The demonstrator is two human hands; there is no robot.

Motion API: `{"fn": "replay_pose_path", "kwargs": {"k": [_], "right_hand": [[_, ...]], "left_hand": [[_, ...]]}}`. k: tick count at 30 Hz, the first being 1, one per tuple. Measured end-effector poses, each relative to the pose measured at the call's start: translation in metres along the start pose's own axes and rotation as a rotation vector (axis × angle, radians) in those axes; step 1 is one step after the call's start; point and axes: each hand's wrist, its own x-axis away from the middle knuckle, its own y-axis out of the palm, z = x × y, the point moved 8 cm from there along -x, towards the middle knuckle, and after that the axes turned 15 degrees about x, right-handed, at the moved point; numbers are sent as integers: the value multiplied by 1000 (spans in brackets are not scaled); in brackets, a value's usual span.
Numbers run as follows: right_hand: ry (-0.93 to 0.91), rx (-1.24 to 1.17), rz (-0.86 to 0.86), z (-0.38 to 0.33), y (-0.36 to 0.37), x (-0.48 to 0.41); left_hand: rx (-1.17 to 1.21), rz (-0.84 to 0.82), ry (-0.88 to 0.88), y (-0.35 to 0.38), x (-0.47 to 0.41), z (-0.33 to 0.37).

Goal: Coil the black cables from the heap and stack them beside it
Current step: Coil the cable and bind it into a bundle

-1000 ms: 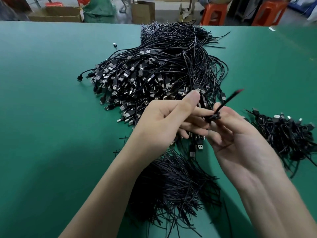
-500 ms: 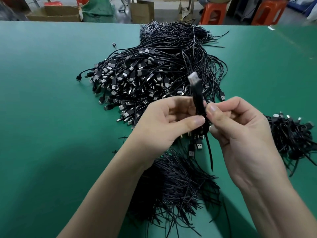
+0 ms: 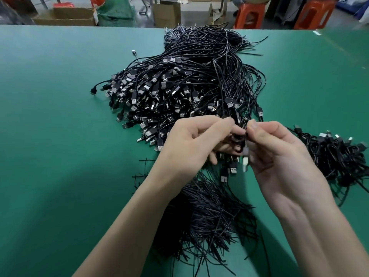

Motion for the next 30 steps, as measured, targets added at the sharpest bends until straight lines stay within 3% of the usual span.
{"fn": "replay_pose_path", "kwargs": {"k": [5,12,16,20,25,30], "right_hand": [[19,6,22,5,4,3],[151,-216,-38,14,13,1],[221,-293,-95,17,17,0],[249,-357,-51,20,12,-2],[220,-250,2,21,4,-4],[93,12,23,13,-1,-4]], "left_hand": [[107,64,-54,-7,-2,-12],[119,62,8,3,-3,-11],[-57,27,90,4,-1,-2],[-363,-27,281,12,3,16],[-224,-117,91,11,1,6],[-46,-42,-75,-2,-1,-8]]}}
